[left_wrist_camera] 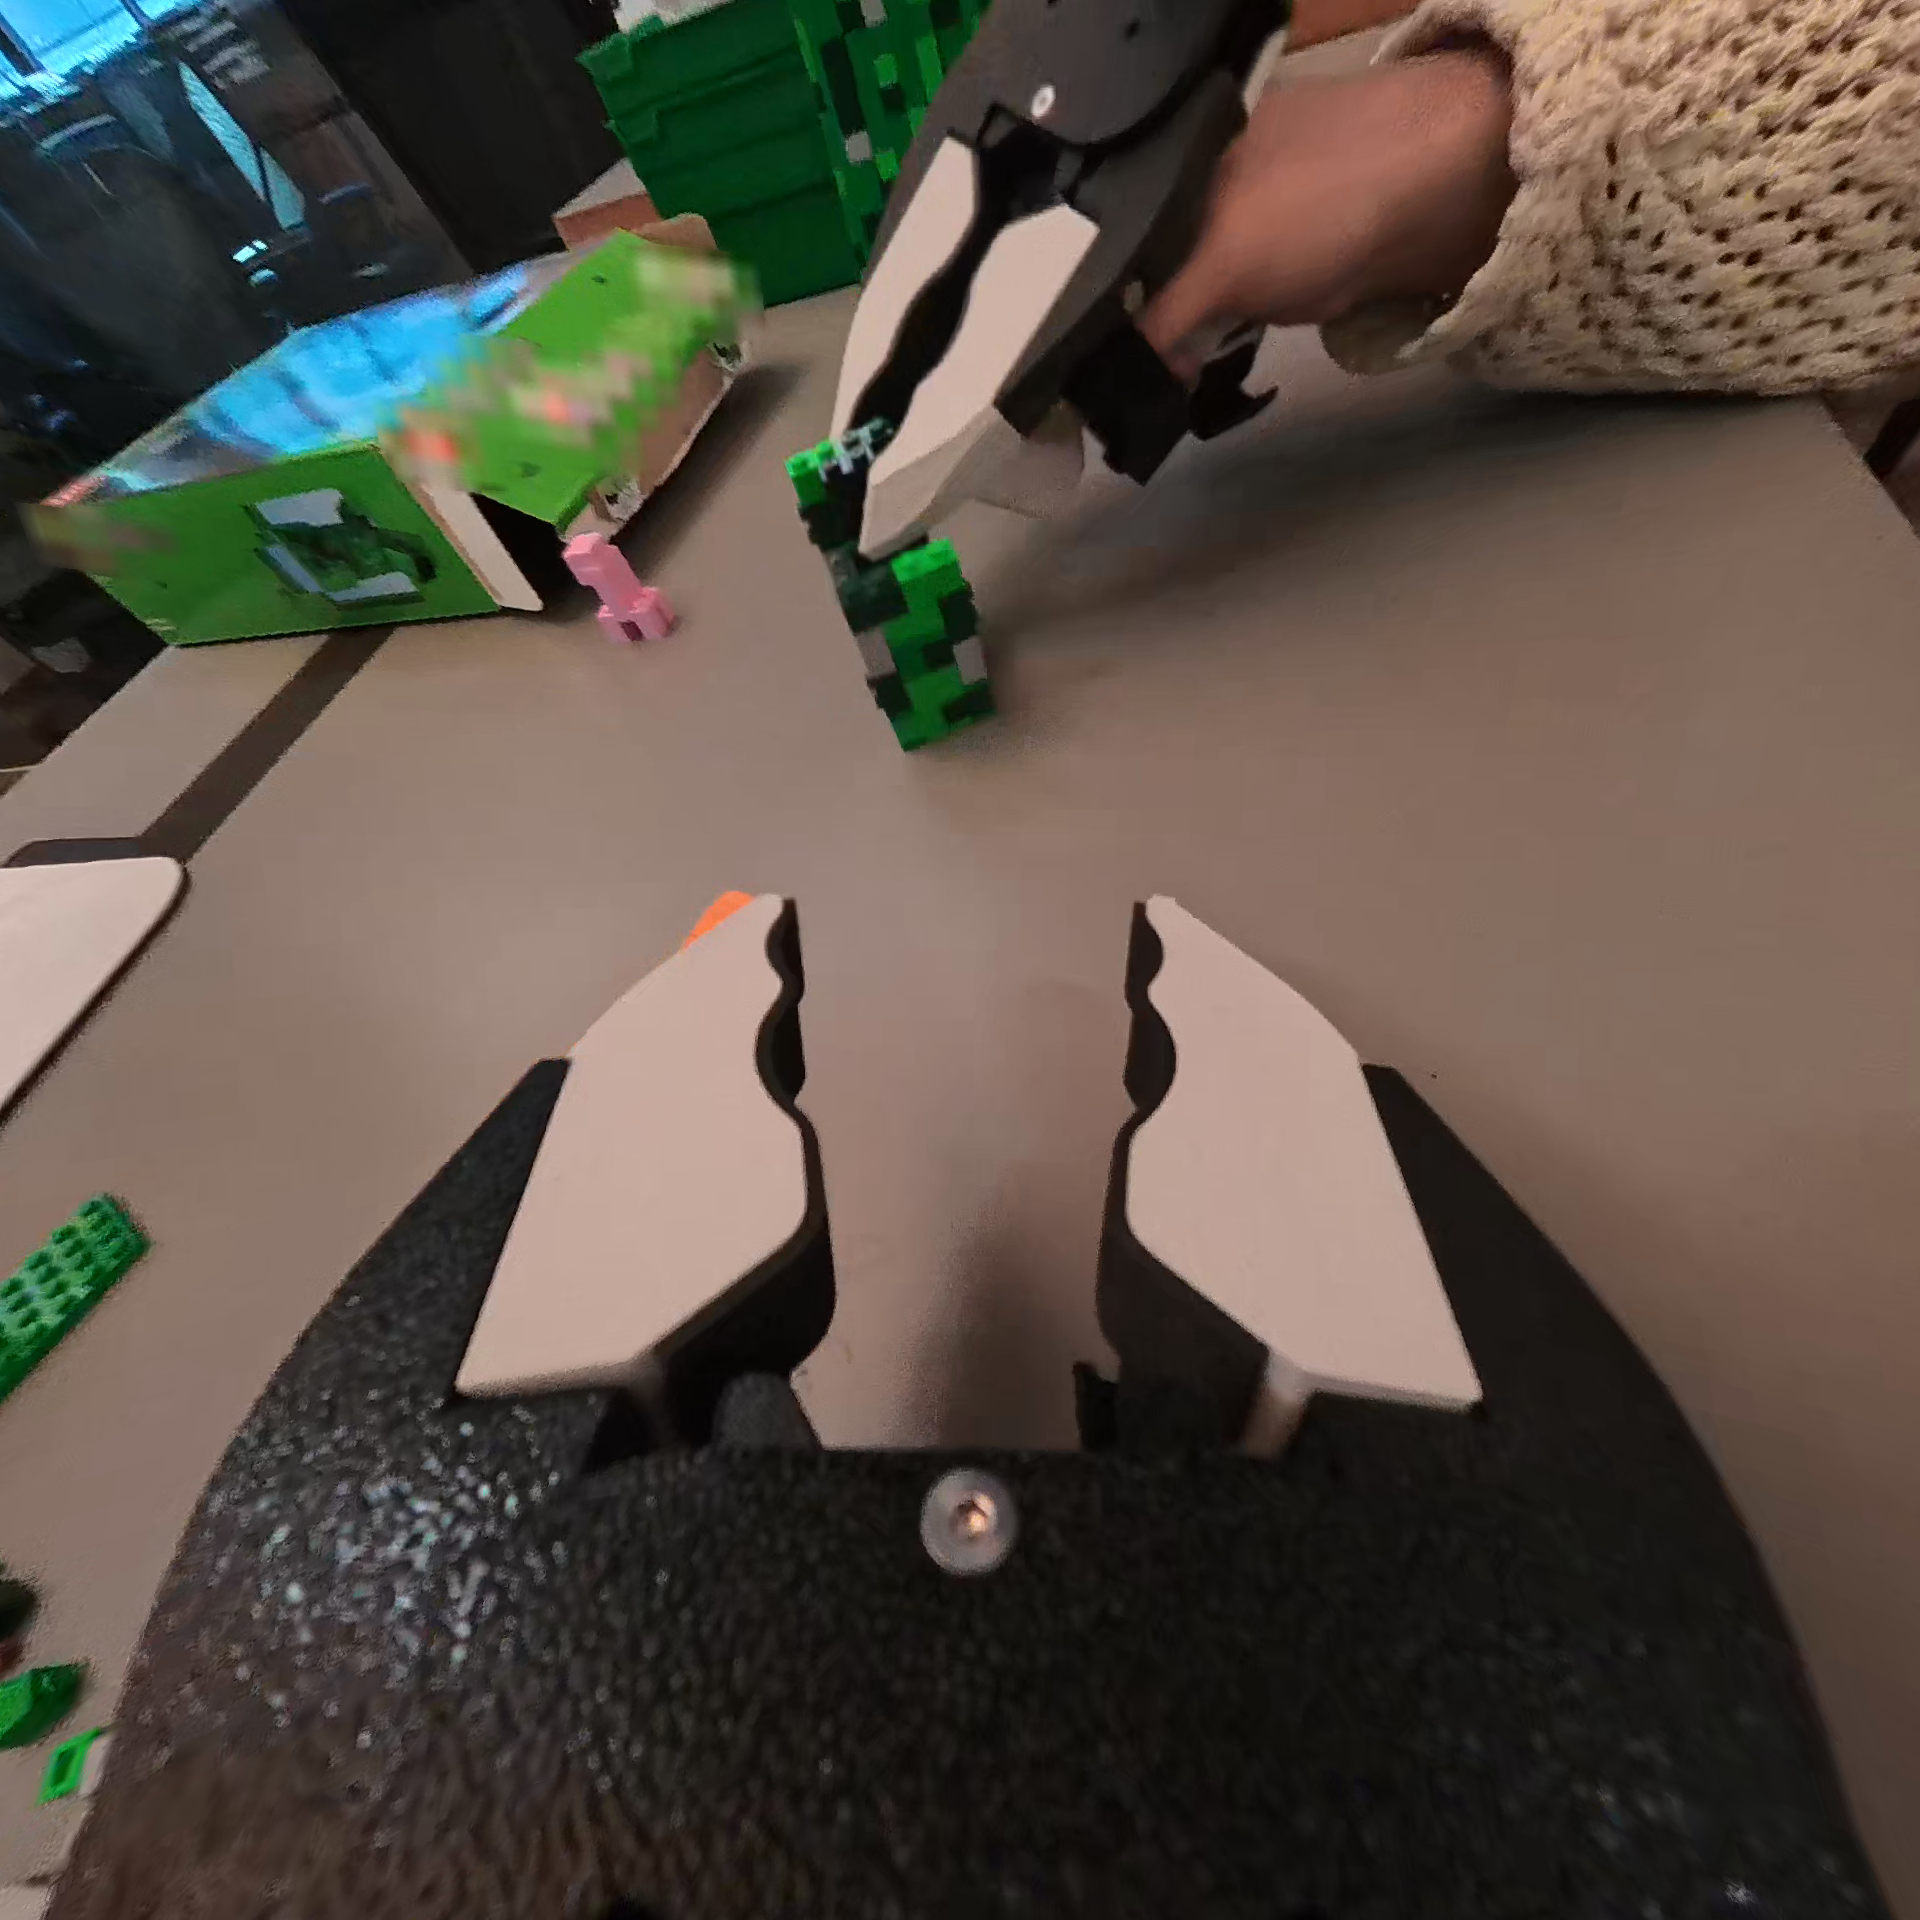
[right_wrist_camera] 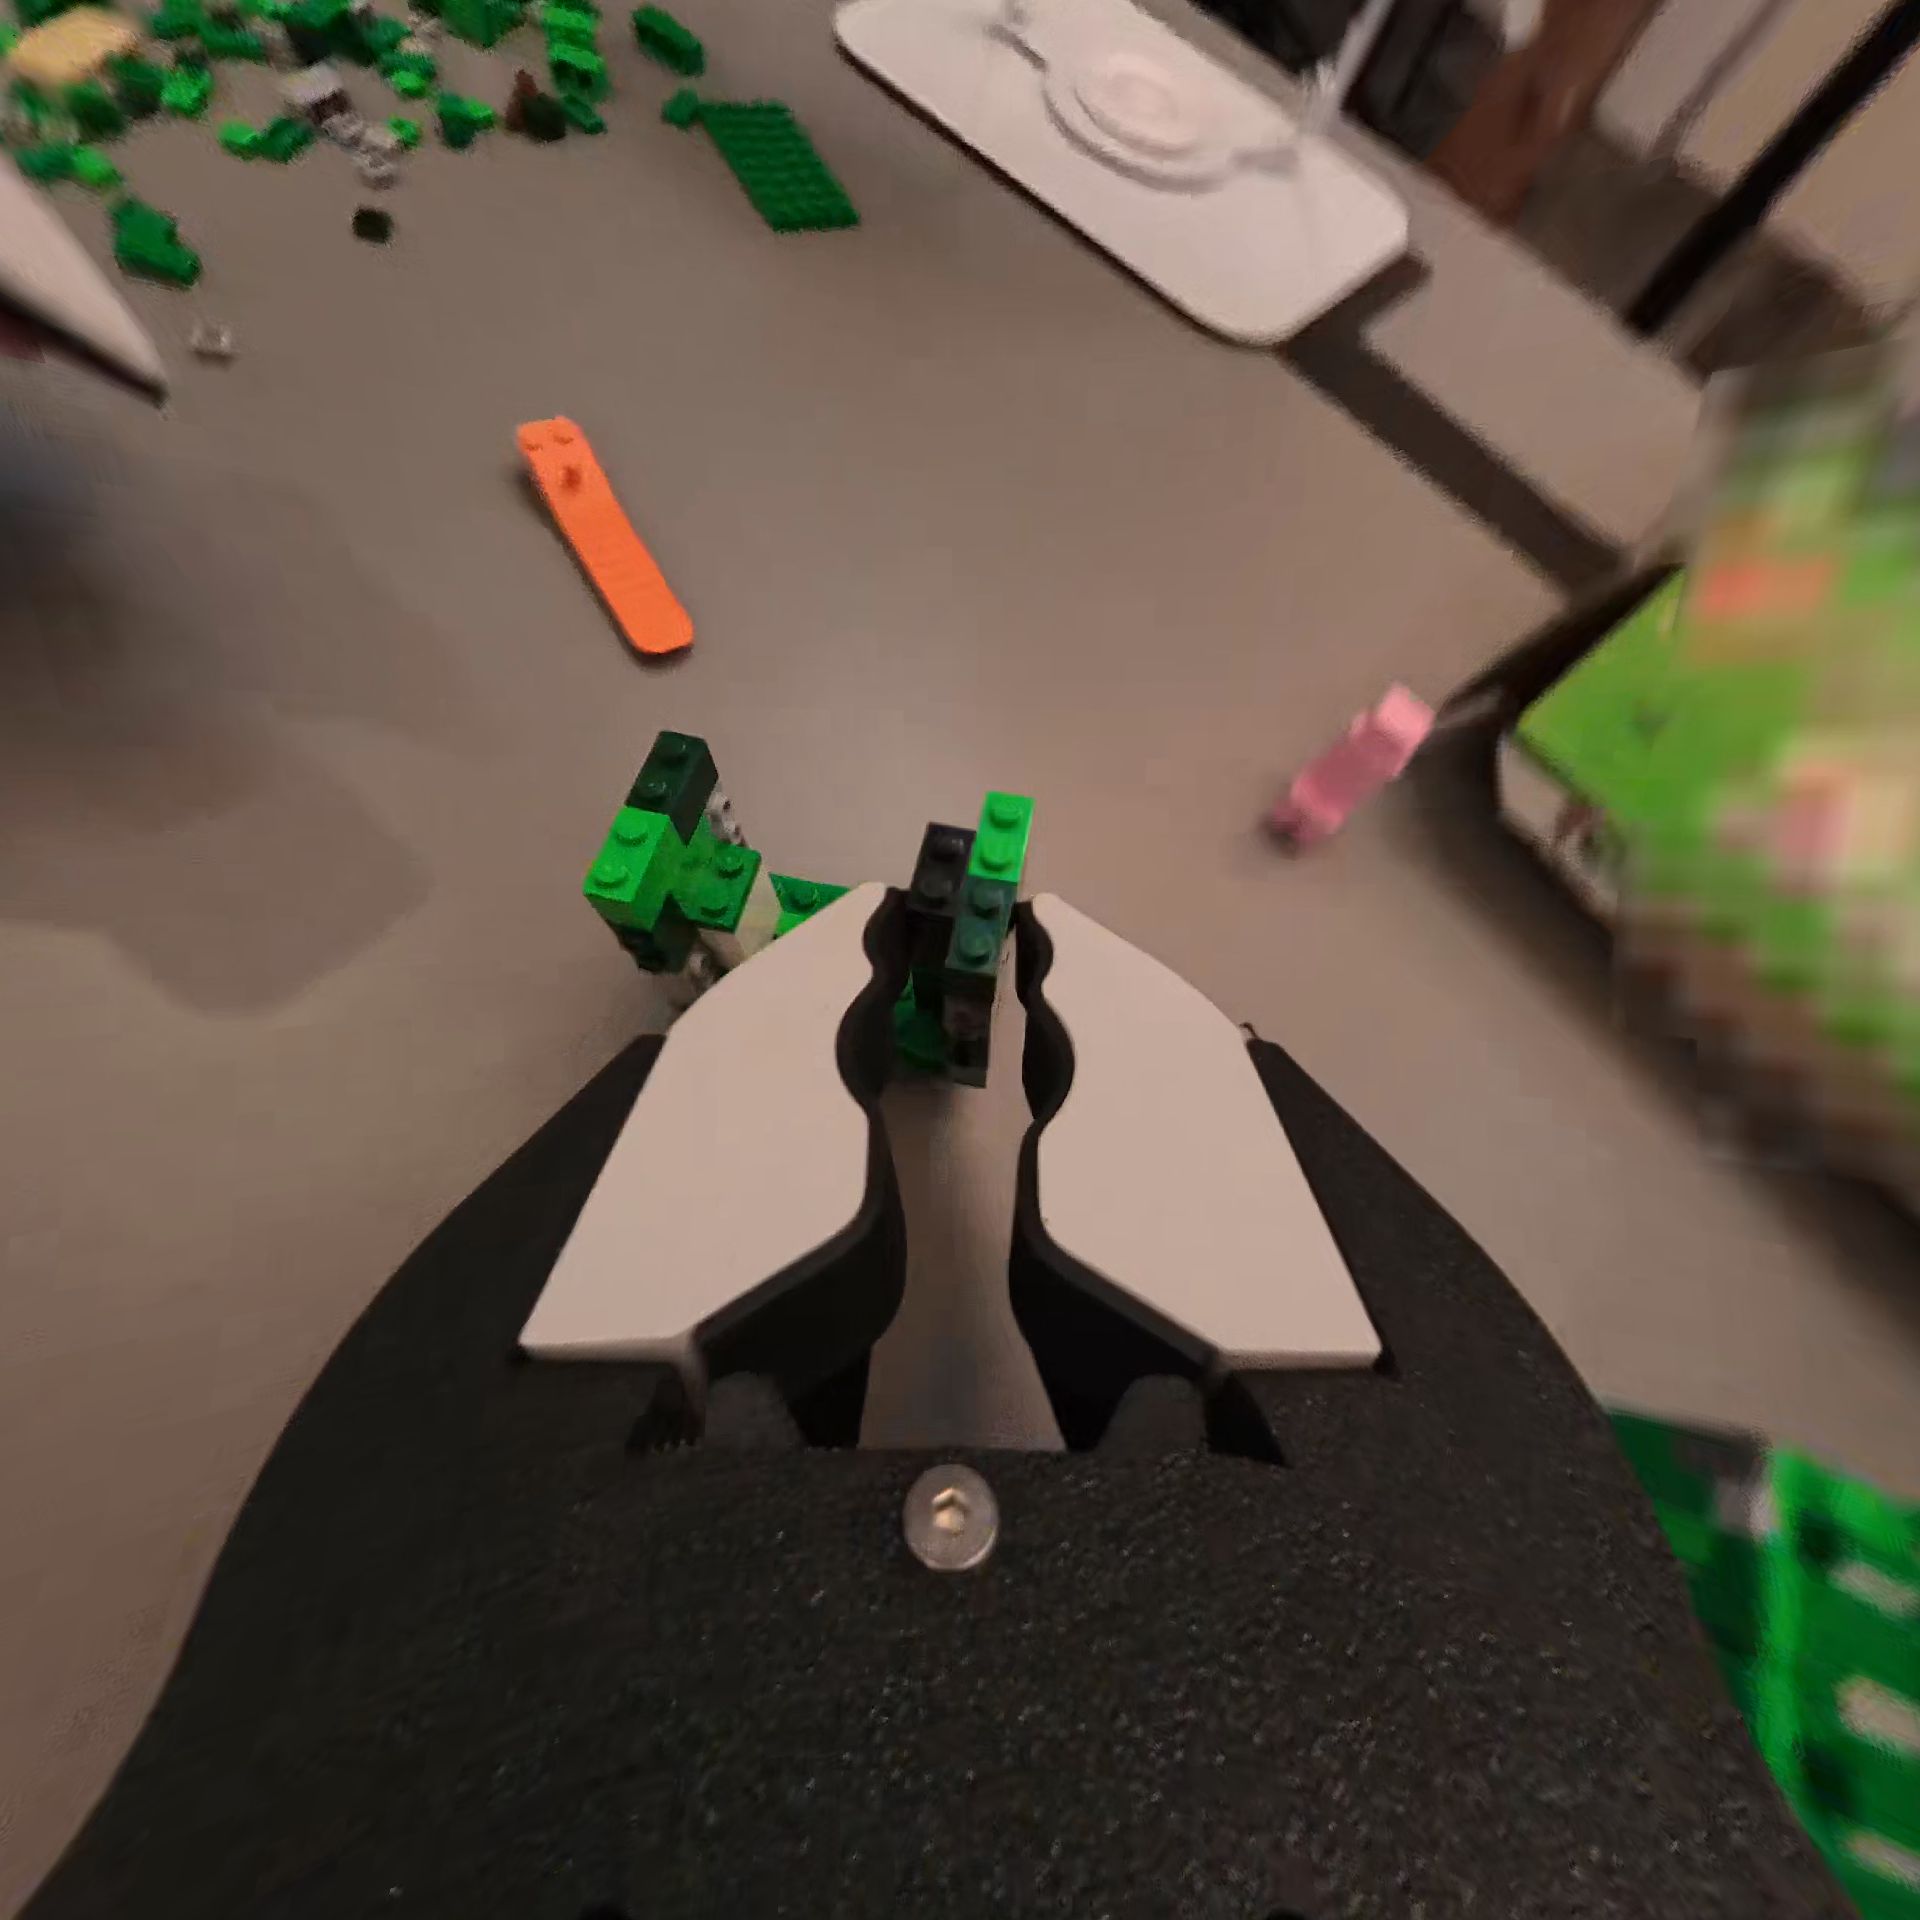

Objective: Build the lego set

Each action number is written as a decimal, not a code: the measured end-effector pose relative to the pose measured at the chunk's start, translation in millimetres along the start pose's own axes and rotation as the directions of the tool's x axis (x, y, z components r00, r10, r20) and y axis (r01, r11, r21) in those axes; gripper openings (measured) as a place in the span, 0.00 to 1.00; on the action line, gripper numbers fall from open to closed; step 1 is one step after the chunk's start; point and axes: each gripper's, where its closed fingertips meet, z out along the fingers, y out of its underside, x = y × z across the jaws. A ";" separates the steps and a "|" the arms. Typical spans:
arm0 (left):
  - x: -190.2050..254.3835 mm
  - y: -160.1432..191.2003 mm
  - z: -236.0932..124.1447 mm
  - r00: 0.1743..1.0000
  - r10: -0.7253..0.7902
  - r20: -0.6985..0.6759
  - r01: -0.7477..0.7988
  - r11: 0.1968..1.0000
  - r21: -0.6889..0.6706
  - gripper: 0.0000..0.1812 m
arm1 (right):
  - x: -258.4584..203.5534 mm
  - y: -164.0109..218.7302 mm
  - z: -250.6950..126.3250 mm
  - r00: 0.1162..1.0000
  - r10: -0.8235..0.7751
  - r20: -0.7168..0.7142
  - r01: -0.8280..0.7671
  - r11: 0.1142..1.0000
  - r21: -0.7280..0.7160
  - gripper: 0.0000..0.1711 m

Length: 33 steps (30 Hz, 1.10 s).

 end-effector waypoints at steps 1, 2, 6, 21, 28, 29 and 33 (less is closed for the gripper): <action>-1.9 -1.4 -1.1 1.000 0.000 0.010 0.000 1.000 0.008 0.33 | -2.0 -7.9 1.3 0.994 -0.110 -0.016 0.110 0.994 0.016 0.10; -3.4 -2.2 -1.9 1.000 0.003 0.020 -0.003 1.000 0.011 0.33 | -5.9 -15.9 2.5 0.971 -0.237 -0.030 0.238 0.971 0.036 0.10; -4.8 -0.6 -1.9 0.999 0.028 0.038 -0.028 1.000 -0.001 0.33 | -26.3 -38.5 6.3 0.658 -0.732 -0.175 0.751 0.655 0.081 0.10; 18.9 -10.4 20.0 0.983 -0.144 -0.116 0.138 0.989 -0.058 0.37 | -29.6 -22.9 -45.1 0.892 -0.407 -0.196 0.451 0.835 0.315 0.34; 32.8 -17.3 41.7 0.987 -0.076 -0.140 0.057 0.989 -0.137 0.38 | -37.9 -13.4 -57.8 0.888 -0.420 -0.186 0.460 0.825 0.329 0.33; 29.4 -17.9 46.0 0.990 -0.056 -0.132 0.037 0.989 -0.142 0.39 | -36.7 -14.5 -63.0 0.914 -0.372 -0.162 0.406 0.843 0.353 0.33; 17.0 -21.9 67.2 0.975 -0.038 -0.218 0.006 0.990 -0.142 0.42 | -41.2 -15.3 -80.9 0.980 -0.197 -0.011 0.185 0.898 0.400 0.29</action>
